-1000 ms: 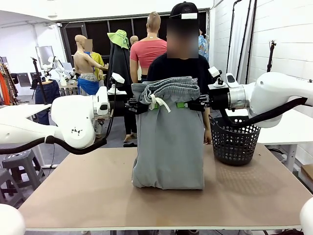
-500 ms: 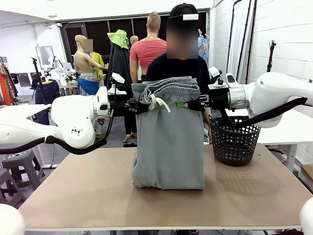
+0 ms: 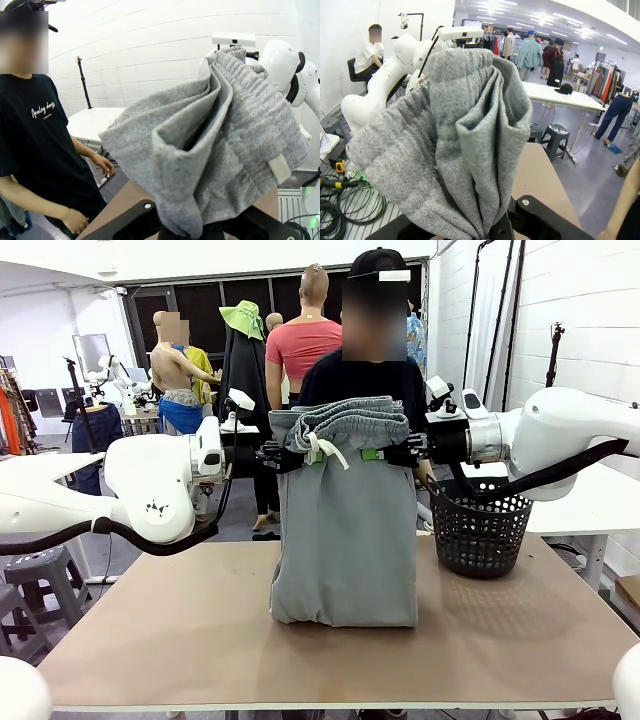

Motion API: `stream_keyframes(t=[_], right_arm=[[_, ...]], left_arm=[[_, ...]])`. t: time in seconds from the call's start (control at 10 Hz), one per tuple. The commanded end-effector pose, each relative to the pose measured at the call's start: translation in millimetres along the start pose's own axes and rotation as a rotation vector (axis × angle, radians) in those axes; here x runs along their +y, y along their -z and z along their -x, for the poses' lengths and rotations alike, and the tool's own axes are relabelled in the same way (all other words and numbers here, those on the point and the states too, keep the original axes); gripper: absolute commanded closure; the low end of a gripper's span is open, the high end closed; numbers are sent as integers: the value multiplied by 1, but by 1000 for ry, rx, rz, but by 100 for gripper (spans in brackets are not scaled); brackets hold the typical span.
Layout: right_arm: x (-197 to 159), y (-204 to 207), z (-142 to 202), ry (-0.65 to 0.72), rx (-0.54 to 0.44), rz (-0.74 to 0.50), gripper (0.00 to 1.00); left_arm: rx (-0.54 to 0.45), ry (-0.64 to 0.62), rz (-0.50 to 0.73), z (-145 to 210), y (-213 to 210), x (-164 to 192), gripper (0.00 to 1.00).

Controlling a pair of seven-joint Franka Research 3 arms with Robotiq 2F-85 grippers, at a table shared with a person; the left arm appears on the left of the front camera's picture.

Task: Fold the training pants.
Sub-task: Fold the Training pants in half.

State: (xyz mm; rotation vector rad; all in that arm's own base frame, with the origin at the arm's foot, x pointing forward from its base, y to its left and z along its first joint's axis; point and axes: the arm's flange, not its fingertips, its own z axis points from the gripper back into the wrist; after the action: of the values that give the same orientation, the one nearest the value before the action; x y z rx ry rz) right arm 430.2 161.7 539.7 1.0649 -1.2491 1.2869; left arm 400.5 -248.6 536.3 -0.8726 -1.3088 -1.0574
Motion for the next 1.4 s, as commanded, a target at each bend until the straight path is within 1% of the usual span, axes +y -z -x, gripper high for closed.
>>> stream_keyframes(t=[0.0,0.5,0.6,1.0,1.1,1.3], right_arm=[[1,3,-2,-4,-4,-3,100],[1,3,-2,-4,-4,-3,100],[0,0,0,0,0,0,100],[-19,21,-11,-17,40,1,100],[-24,26,-15,-27,59,-1,100],[-35,35,-24,-57,79,20,100]], left_arm=[[-13,7,-11,-1,0,-1,100],[-13,7,-11,-1,0,-1,100],[0,0,0,0,0,0,100],[103,62,-3,-16,12,28,100],[119,67,-17,-20,15,36,100],[116,72,-71,-25,15,53,100]])
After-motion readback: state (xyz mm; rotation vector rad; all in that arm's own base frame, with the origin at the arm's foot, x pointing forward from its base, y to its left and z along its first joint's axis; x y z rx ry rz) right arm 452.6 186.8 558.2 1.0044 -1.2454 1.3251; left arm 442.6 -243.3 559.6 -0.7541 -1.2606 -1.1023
